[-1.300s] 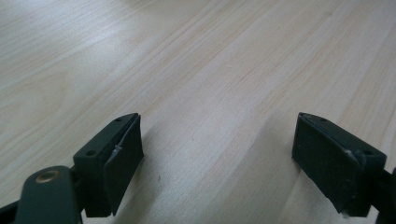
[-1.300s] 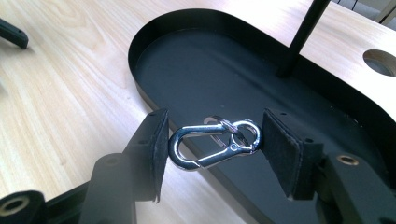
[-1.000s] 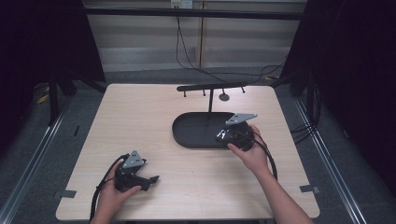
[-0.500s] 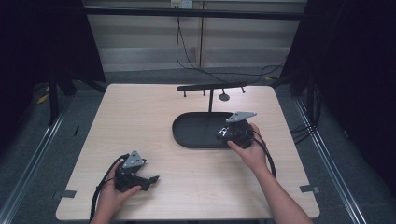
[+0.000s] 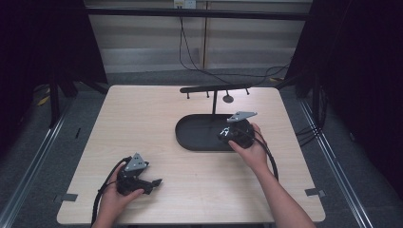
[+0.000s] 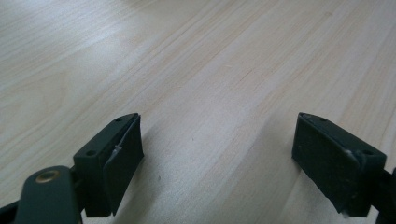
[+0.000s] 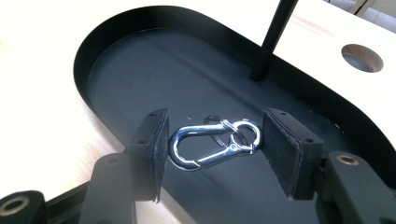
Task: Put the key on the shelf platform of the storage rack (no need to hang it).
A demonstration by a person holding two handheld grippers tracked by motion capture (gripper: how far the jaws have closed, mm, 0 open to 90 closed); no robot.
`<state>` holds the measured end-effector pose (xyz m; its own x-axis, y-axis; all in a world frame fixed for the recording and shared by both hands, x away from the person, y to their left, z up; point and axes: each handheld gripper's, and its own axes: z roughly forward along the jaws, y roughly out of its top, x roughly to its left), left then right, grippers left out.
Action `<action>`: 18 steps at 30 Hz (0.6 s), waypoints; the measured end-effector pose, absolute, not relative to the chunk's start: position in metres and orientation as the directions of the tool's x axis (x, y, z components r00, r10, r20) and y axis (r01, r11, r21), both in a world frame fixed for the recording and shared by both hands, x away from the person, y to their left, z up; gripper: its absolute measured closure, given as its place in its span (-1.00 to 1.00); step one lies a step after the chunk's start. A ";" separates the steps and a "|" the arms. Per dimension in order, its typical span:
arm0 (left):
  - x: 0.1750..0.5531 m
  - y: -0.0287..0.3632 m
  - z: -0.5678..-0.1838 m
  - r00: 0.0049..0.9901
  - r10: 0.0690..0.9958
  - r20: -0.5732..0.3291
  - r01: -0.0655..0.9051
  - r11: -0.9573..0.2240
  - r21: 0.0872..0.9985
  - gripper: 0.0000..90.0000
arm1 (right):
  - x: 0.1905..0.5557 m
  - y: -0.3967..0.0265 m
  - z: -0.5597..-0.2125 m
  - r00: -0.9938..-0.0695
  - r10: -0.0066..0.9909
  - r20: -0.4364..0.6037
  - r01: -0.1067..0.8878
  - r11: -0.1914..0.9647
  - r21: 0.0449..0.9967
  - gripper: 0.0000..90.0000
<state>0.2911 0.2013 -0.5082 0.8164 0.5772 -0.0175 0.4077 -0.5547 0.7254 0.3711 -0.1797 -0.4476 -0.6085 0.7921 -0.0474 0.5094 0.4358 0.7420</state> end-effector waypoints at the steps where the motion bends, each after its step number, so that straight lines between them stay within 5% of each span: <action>1: 0.291 0.201 -0.508 0.816 0.577 -0.018 0.408 -0.554 0.725 -0.65 | 0.372 -0.179 -0.448 -0.610 0.791 -0.051 0.507 0.439 0.742 -0.04; 18: 0.291 0.201 -0.508 0.817 0.577 -0.018 0.408 -0.554 0.726 -0.65 | 0.386 -0.174 -0.466 -0.587 0.807 -0.062 0.540 0.447 0.713 -0.04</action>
<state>0.2911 0.2013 -0.5082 0.8166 0.5769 -0.0179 0.4076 -0.5544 0.7256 0.3859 -0.1741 -0.4662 -0.5867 0.8075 -0.0618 0.5404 0.4471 0.7128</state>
